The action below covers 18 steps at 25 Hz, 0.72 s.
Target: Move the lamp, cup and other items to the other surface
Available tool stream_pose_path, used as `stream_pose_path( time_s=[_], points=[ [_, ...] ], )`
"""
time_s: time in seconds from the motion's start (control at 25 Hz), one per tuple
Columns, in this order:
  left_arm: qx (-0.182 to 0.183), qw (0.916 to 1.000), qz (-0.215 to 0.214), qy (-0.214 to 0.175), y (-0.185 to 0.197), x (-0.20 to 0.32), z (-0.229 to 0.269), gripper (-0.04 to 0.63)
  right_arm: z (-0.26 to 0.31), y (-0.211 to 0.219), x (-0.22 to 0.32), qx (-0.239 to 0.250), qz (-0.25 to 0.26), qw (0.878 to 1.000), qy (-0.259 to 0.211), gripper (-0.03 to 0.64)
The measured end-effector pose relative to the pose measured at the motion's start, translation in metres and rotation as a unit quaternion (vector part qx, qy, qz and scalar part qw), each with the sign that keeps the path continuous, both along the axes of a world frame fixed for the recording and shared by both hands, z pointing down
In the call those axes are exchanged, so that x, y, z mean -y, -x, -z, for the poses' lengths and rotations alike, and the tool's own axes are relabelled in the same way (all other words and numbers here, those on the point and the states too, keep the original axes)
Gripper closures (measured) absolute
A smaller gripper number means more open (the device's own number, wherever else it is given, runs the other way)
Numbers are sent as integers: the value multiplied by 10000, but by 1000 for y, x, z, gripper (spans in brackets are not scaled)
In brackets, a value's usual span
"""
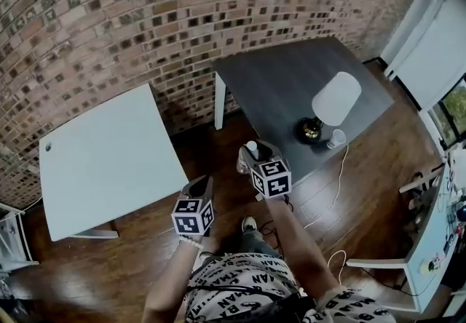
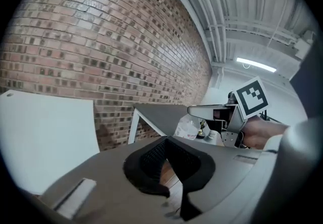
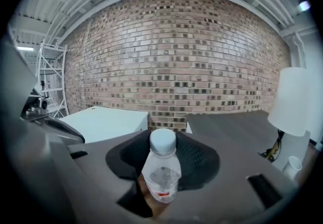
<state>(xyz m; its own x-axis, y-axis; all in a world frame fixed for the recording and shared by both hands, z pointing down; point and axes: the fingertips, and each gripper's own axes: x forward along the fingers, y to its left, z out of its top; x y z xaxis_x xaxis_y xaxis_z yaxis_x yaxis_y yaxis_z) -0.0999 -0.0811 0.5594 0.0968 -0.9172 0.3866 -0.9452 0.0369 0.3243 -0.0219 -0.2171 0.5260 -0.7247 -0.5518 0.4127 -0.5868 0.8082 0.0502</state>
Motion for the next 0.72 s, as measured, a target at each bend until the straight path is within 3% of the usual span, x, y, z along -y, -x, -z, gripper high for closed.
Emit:
stream_pose_path(
  time_s=[0.28, 0.72],
  points=[
    [51, 9997, -237, 17, -44, 66, -2, 592, -4, -56, 81, -24, -368, 9993, 15, 454],
    [112, 9997, -195, 47, -70, 158, -6, 592, -3, -97, 200, 141, -704, 9974, -70, 454]
  ],
)
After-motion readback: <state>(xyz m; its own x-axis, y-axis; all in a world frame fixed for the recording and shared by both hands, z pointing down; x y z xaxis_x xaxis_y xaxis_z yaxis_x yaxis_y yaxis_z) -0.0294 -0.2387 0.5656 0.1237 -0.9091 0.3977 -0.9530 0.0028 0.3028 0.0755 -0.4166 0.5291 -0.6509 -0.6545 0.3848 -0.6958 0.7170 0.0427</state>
